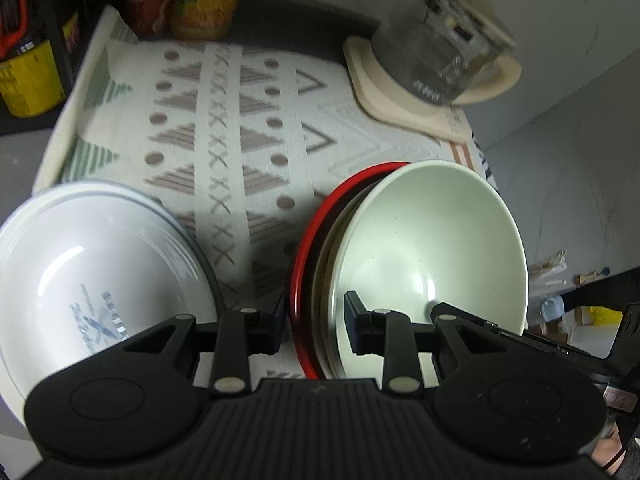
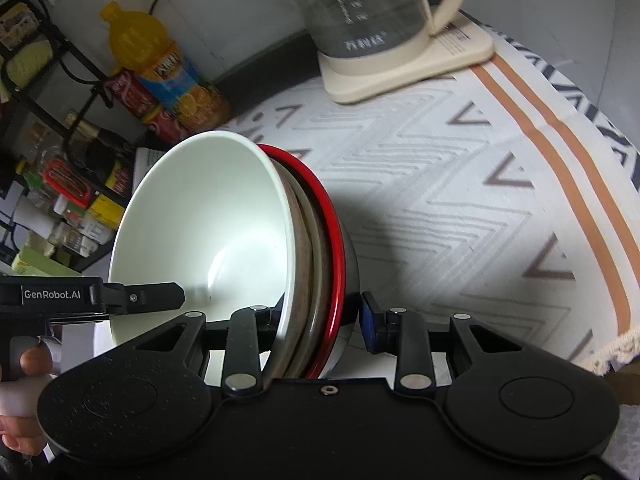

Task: Organize plates and bowls
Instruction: 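Grip the red bowl stack rim and lift it over the plates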

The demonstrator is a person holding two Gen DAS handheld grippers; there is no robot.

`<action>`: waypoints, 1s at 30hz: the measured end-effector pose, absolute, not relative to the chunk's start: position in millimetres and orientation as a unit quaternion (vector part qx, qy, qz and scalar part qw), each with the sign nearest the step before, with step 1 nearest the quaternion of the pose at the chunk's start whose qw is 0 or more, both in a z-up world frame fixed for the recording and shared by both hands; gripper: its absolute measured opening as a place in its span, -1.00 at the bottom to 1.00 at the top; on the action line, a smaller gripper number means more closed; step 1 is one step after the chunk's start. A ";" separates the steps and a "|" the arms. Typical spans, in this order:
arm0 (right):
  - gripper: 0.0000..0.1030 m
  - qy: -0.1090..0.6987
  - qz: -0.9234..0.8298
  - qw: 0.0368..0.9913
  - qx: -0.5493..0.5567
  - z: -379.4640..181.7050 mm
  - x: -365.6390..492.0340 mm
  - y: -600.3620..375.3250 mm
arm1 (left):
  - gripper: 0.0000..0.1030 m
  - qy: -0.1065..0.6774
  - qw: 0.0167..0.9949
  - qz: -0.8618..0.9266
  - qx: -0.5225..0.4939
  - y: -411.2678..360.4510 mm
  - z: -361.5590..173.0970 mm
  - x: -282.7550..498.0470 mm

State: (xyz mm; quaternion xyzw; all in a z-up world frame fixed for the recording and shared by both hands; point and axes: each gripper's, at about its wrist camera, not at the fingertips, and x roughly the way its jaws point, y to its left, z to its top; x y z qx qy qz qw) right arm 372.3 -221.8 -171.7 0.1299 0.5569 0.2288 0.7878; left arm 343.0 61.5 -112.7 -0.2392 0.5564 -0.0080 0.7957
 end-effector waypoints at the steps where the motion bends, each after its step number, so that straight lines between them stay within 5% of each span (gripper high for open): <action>1: -0.38 0.556 0.232 0.786 0.136 -168.7 374.8 -220.4 | -0.44 0.552 0.799 -0.005 -0.238 64.1 -108.1 343.1; 30: -0.38 0.529 0.351 0.767 0.098 -122.2 383.0 -94.3 | -0.44 0.488 0.818 0.109 -0.284 180.3 -55.7 287.8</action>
